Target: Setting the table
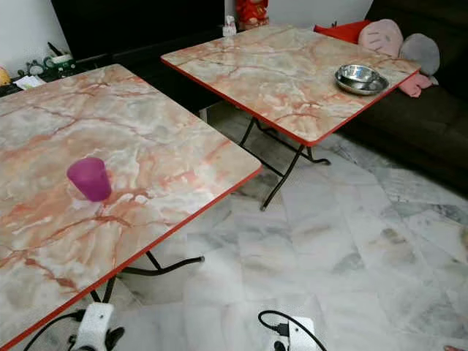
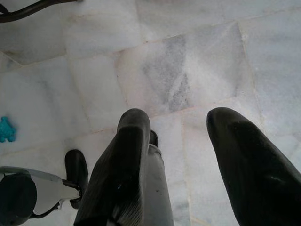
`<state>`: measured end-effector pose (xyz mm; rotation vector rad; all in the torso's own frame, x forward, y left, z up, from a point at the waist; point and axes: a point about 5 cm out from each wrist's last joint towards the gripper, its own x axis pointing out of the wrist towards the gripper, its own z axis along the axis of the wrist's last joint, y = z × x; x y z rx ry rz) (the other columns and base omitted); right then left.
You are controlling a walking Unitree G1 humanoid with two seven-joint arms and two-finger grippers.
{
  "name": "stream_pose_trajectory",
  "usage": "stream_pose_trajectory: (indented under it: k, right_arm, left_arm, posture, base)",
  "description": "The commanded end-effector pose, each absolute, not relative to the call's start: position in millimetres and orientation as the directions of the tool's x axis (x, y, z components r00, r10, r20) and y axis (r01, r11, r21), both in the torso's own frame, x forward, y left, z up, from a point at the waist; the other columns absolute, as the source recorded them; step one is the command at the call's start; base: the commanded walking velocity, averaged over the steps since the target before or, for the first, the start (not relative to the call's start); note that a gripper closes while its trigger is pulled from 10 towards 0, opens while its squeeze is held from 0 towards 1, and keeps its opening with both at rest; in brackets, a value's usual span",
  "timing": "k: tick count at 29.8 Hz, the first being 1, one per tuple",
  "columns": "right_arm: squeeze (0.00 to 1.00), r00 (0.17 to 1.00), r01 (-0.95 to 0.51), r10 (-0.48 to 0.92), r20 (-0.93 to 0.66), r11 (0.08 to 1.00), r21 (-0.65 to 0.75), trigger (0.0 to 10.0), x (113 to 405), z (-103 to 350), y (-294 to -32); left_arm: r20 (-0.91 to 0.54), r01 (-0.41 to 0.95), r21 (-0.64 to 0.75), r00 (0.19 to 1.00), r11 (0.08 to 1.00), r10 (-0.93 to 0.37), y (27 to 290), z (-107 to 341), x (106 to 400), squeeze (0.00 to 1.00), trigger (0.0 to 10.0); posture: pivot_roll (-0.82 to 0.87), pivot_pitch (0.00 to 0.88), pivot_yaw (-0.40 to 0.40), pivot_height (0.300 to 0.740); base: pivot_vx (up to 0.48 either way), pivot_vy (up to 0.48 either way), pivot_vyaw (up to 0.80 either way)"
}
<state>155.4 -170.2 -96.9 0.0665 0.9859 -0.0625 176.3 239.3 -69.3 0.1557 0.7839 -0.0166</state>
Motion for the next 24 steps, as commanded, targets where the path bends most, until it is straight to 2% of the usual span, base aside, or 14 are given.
stream_pose_trajectory:
  k: [1,7,9,14,19,20,22,24]
  right_arm:
    - [0.0,0.549,0.091,-0.025,-0.835,0.995,0.029,10.0,153.5,-97.5,-170.8]
    - [0.0,0.549,0.077,-0.017,-0.836,0.997,0.031,10.0,153.6,-97.4,-171.2]
    - [0.0,0.55,0.076,-0.017,-0.835,0.997,0.03,10.0,153.8,-97.3,-171.8]
    - [0.0,0.548,0.067,-0.018,-0.836,0.998,0.023,10.0,154.0,-97.1,-174.0]
    - [0.0,0.542,0.045,-0.012,-0.84,0.999,0.015,10.0,154.5,-96.8,-177.0]
    - [0.0,0.541,0.03,-0.006,-0.841,0.999,0.013,10.0,154.9,-96.5,-177.9]
    - [0.0,0.54,0.026,-0.005,-0.842,1.0,0.011,10.0,154.9,-96.4,-179.2]
    - [0.0,0.538,0.008,0.001,-0.843,1.0,0.007,10.0,155.3,-96.1,-180.5]
  left_arm:
    - [-0.685,0.089,0.139,0.728,0.986,0.031,243.9,-68.0,171.0,0.0,10.0]
    - [-0.595,0.11,0.164,0.803,0.98,0.009,259.6,-57.2,161.5,0.0,10.0]
    - [-0.53,0.142,0.174,0.847,0.975,-0.029,265.5,-48.0,153.8,0.0,10.0]
    - [-0.448,0.188,0.199,0.891,0.962,-0.082,271.3,-32.8,132.1,0.0,10.0]
    - [-0.394,0.236,0.222,0.909,0.946,-0.135,270.5,-14.0,100.5,0.0,10.0]
    - [-0.425,0.247,0.221,0.895,0.943,-0.135,268.7,-22.4,85.9,0.0,10.0]
    - [-0.582,0.224,0.183,0.809,0.957,-0.078,257.6,-61.1,71.7,0.0,10.0]
    - [-0.461,0.216,0.218,0.882,0.952,-0.095,269.6,-22.3,63.0,0.0,10.0]
  posture:
    - [0.15,0.0,-0.028,0.74]
    - [0.17,0.0,-0.032,0.74]
    - [0.18,0.0,-0.033,0.74]
    - [0.21,0.0,-0.045,0.74]
    - [0.26,0.0,-0.061,0.74]
    - [0.27,0.0,-0.067,0.74]
    - [0.29,0.0,-0.077,0.74]
    - [0.31,0.0,-0.084,0.74]
  base:
    - [0.0,0.0,0.0]
    - [0.0,0.0,0.0]
    - [0.0,0.0,0.0]
    - [0.0,0.0,0.0]
    - [0.0,0.0,0.0]
    - [0.0,0.0,0.0]
    - [0.0,0.0,0.0]
    - [0.0,0.0,0.0]
